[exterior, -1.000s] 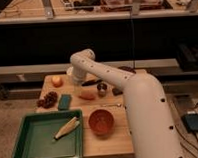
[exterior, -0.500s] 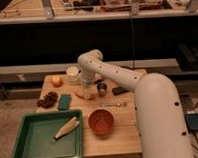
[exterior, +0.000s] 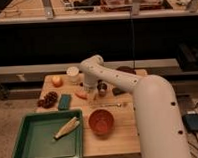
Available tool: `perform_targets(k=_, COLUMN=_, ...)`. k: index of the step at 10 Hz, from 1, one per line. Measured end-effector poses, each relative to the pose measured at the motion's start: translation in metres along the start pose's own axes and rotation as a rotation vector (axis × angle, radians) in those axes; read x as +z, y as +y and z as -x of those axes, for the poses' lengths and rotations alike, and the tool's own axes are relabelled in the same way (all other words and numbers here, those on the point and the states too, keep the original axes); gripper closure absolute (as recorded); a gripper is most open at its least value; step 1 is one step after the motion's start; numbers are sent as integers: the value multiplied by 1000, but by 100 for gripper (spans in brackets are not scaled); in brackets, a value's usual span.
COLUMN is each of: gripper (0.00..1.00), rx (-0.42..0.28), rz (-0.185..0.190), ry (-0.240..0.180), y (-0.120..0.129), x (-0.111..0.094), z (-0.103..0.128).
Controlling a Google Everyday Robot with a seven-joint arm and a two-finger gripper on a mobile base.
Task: Place pepper in purple bowl
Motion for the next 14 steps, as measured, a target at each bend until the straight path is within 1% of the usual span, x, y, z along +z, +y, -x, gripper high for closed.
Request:
perform_targets(k=1, gripper=35, rx=10, rz=10, ry=0, y=2, x=11, z=-4)
perform_targets(k=2, gripper=38, rx=14, rz=15, ry=-1, y=3, x=16, z=-6)
perform_targets(k=3, gripper=45, rx=7, rz=18, ry=-5, y=3, x=19, z=-4)
perform_targets(k=4, gripper=56, rx=-8, rz=15, ry=-11, y=2, x=18, z=1)
perform_targets(k=6, gripper=74, rx=-29, rz=6, ry=-21, y=0, x=10, z=9)
perform_targets(k=7, gripper=86, rx=-43, rz=6, ry=-59, y=0, x=4, z=14)
perform_targets(k=8, gripper=99, rx=-76, rz=-6, ry=-115, y=-2, x=-17, z=28)
perform_targets(k=9, gripper=100, rx=-94, rz=-19, ry=-128, y=-5, x=-37, z=38)
perform_targets(k=10, gripper=100, rx=-102, rz=-41, ry=-126, y=-9, x=-69, z=40)
perform_targets(k=12, gripper=100, rx=-100, rz=-69, ry=-117, y=-15, x=-108, z=40)
perform_targets(k=13, gripper=100, rx=-91, rz=-91, ry=-107, y=-21, x=-139, z=36)
perform_targets(k=14, gripper=100, rx=-67, rz=-106, ry=-94, y=-24, x=-163, z=23)
